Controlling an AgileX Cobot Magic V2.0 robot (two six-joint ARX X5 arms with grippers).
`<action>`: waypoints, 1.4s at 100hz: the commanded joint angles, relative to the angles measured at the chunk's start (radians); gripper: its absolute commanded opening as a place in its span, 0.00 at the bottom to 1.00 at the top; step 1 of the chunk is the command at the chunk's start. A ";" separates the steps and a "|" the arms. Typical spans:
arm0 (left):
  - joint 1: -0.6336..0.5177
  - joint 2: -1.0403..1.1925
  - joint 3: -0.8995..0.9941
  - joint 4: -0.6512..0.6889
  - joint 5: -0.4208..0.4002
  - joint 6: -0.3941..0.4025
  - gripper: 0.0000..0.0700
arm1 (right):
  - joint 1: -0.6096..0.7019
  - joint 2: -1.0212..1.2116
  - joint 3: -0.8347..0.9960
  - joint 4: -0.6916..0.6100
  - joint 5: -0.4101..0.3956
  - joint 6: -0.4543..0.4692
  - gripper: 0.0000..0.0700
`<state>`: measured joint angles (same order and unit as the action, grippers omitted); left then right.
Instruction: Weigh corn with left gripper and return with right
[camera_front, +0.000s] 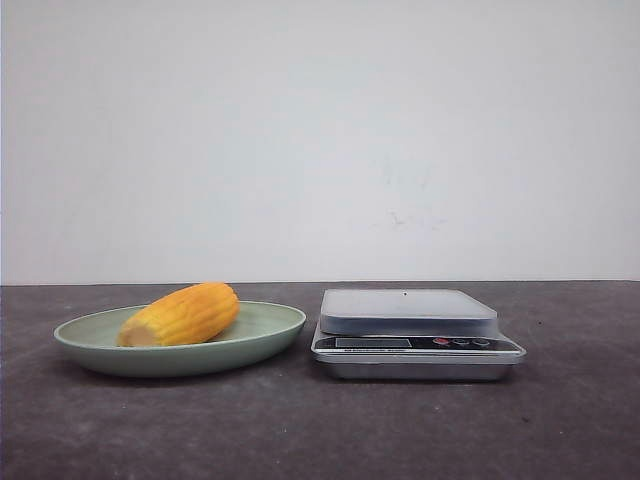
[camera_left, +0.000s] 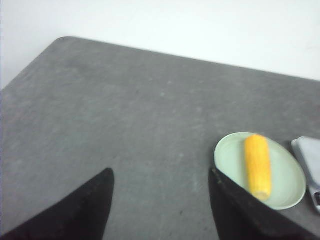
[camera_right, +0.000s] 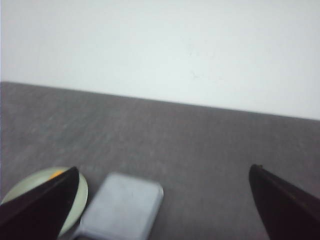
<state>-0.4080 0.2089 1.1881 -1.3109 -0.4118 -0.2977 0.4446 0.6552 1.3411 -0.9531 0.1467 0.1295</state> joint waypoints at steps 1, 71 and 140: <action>-0.002 -0.002 0.001 0.032 0.017 0.020 0.50 | 0.005 -0.047 0.015 -0.059 0.004 0.031 1.00; -0.003 -0.002 -0.221 0.243 0.107 0.019 0.01 | 0.003 -0.425 -0.288 -0.188 0.045 0.101 0.02; -0.003 -0.002 -0.220 0.309 0.107 0.018 0.02 | 0.003 -0.424 -0.294 -0.192 0.038 0.106 0.02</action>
<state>-0.4080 0.2089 0.9581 -1.0126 -0.3077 -0.2832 0.4442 0.2314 1.0348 -1.1515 0.1844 0.2184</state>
